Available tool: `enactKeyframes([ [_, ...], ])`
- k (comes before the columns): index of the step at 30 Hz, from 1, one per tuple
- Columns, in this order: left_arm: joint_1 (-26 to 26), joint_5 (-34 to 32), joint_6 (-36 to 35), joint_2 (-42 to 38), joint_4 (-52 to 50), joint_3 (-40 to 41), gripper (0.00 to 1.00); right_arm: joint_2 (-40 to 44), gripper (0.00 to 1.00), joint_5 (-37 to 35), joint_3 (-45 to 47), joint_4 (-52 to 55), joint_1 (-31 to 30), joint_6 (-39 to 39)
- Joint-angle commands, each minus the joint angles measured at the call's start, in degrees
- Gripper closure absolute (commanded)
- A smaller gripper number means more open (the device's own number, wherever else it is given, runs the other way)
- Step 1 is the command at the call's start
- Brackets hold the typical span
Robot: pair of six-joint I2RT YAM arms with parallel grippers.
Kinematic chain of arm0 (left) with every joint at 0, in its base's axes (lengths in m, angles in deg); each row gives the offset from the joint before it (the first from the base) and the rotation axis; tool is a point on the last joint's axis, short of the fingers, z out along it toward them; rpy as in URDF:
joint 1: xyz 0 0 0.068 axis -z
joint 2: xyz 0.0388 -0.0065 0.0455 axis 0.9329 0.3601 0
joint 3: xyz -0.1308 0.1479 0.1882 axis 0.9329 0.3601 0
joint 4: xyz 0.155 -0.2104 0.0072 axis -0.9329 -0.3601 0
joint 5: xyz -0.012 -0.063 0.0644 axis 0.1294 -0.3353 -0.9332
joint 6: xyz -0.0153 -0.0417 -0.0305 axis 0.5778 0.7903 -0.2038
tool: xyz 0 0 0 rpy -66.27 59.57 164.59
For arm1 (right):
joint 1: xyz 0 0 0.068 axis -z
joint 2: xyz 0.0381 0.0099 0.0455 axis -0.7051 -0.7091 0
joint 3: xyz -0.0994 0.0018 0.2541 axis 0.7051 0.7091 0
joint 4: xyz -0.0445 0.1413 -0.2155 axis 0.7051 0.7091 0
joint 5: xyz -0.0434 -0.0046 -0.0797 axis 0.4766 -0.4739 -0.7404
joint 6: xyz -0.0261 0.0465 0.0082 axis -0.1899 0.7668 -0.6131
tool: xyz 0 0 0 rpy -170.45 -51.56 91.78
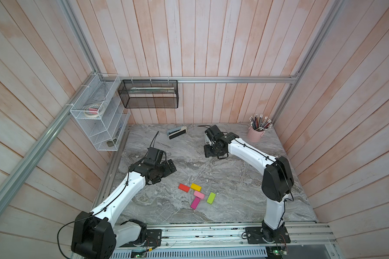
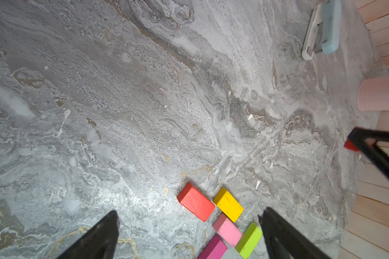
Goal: Assemble the number 6 with building blocks
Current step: Place the building block at the center of the board.
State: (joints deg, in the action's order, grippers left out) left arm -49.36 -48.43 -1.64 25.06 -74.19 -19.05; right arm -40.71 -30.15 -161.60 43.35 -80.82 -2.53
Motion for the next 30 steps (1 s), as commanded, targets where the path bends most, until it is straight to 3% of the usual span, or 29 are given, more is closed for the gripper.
enactKeyframes([
  [1,0.1,0.2,-0.1,0.6,1.4,-2.3,0.0,-7.7,0.47,-1.9,-6.8,9.0,0.4,3.5],
  [5,0.1,-0.2,-0.8,1.2,1.1,-3.7,0.0,-13.8,0.47,-1.5,-14.4,11.9,0.4,4.0],
  [11,0.1,0.3,-1.7,2.4,1.0,-4.6,0.0,-17.3,0.46,0.5,-16.3,12.7,0.4,5.4],
  [30,0.1,1.3,-2.8,4.1,1.6,-4.8,0.0,-11.7,0.45,4.9,1.5,0.2,0.2,6.0],
])
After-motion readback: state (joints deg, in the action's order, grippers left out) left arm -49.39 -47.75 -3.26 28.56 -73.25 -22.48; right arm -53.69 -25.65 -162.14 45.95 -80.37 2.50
